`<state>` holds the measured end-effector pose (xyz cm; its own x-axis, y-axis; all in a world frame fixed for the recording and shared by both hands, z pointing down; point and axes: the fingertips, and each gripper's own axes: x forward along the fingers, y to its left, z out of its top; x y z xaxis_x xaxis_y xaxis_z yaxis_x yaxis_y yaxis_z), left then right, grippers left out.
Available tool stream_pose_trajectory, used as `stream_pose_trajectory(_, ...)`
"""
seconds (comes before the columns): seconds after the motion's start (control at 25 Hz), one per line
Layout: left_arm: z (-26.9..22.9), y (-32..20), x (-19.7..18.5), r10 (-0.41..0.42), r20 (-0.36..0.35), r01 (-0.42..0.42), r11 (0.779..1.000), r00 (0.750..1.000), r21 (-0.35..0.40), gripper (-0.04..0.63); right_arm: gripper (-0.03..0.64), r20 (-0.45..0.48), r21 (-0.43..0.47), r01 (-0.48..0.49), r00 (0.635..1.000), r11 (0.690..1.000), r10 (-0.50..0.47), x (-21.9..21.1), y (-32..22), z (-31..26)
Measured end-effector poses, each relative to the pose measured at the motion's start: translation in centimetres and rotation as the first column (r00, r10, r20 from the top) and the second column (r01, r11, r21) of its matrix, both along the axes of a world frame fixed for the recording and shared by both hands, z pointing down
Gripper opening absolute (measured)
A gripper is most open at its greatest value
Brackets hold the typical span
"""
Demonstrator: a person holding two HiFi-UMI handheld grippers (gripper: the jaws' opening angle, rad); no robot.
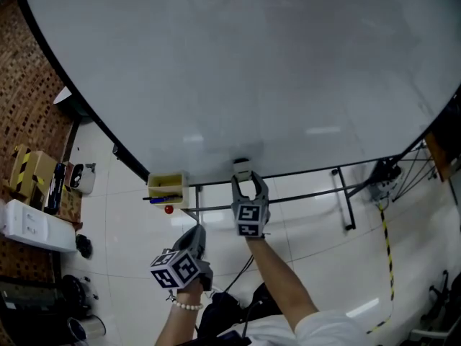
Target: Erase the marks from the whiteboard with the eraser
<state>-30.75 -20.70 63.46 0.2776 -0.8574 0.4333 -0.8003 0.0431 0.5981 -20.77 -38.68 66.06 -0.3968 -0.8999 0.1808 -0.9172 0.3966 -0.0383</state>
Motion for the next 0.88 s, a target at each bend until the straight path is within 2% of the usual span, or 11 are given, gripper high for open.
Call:
stream_pose_trajectory(0.2,-0.4,-1.6,7.2,-0.015,-0.008,0.015,1.0,1.0,0.004,-0.012,0.255,-0.025,-0.023,0.014,1.0,1.0,-0.014,6.6,-1.2,0.2)
stream_pose_trajectory(0.36,-0.5,-3.1,11.8,-0.001,-0.013,0.001,1.0,1.0,0.004,-0.012,0.255,-0.005,-0.016,0.003,1.0,1.0,-0.003,11.4,-2.5,-0.4)
stream_pose_trajectory(0.72,-0.2,-6.2,18.0,0.138,-0.001,-0.138,0.99,0.99,0.019,-0.011,0.256,-0.002,0.024,-0.041,0.999,0.999,0.041,19.8,-4.1,-1.1)
stream_pose_trajectory(0.88,0.2,-7.3,21.3,0.19,0.0,-0.19,0.982,0.982,0.009,-0.012,0.256,-0.035,0.037,-0.071,0.997,0.997,0.073,24.5,-5.0,-1.1)
